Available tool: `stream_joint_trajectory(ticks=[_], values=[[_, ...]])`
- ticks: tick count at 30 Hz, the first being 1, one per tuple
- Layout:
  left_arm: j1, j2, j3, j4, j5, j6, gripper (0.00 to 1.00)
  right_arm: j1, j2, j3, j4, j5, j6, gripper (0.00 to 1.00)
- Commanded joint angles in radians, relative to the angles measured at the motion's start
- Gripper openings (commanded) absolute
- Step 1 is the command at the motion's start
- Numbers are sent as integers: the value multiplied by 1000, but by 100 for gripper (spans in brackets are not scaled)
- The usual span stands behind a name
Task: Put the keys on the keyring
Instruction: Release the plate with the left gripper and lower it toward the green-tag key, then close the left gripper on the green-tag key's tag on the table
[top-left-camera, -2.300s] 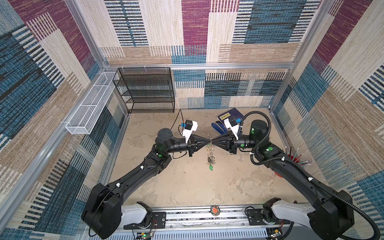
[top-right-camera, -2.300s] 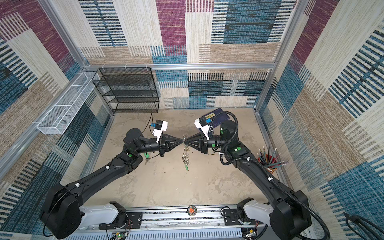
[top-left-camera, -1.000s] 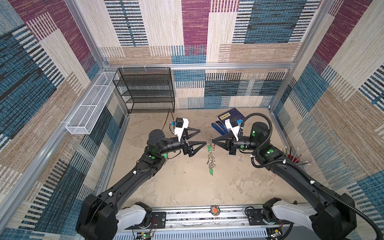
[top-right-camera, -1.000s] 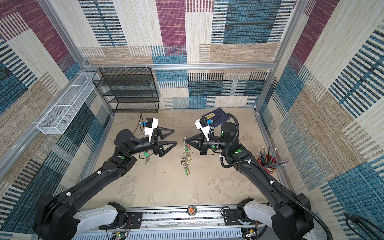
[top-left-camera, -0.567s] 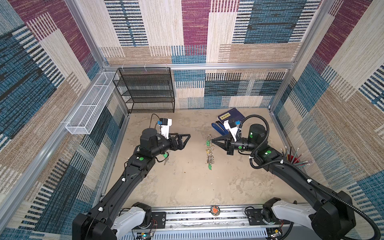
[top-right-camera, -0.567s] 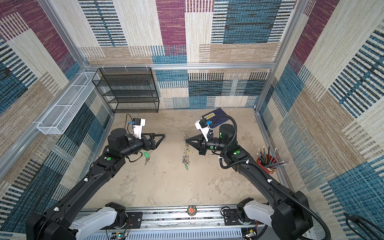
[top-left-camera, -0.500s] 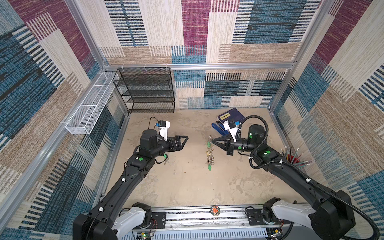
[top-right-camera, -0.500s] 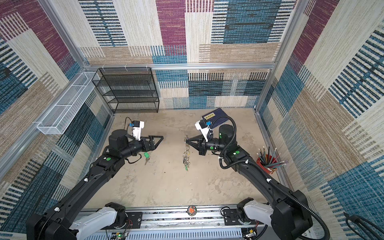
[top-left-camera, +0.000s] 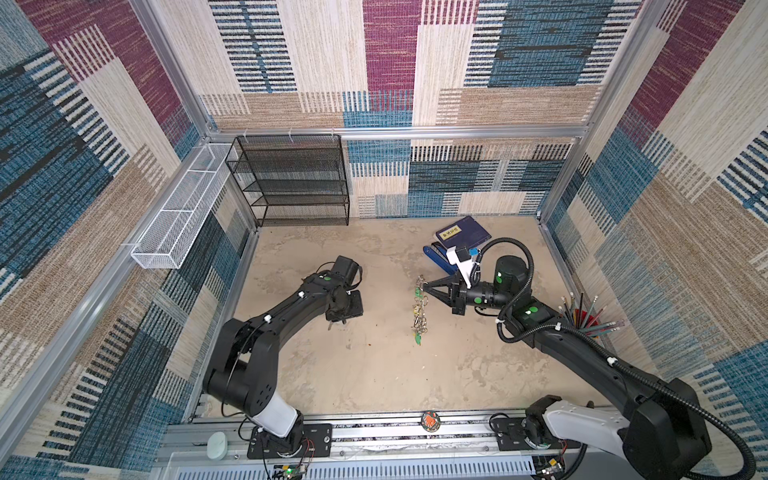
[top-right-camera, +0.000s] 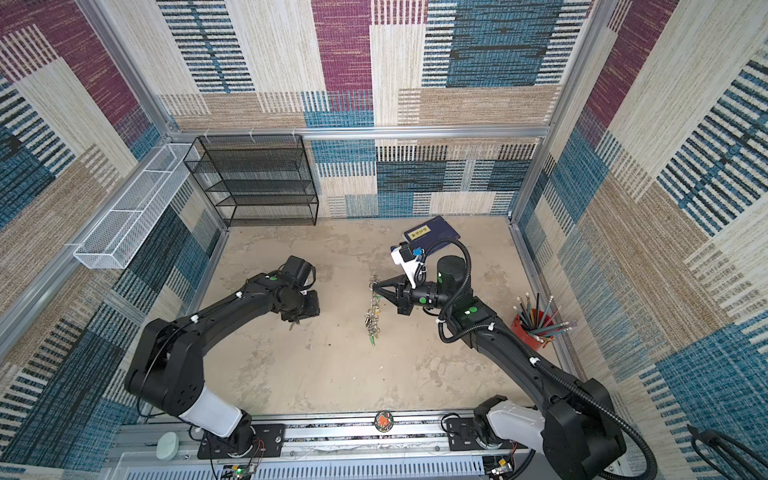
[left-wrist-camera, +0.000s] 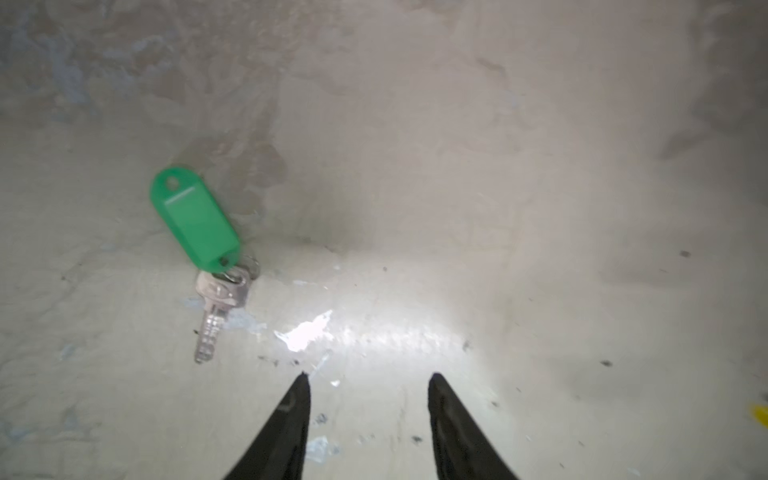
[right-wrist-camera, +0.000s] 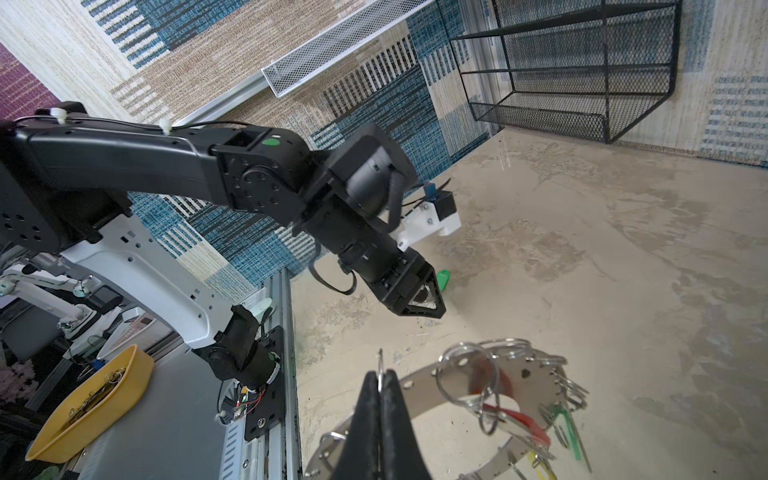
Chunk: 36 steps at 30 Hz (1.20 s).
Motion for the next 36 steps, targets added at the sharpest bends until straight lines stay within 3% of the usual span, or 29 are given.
stream_joint_trajectory(ticks=[1, 11, 36], values=[[-19, 90, 40, -69, -194, -16, 46, 0, -14, 3, 38, -2, 11, 0], [-33, 199, 89, -80, -366, -51, 46, 0, -10, 11, 12, -2, -1, 0], [-45, 268, 71, -84, -395, -86, 23, 0, 0, 15, -13, -17, -10, 0]])
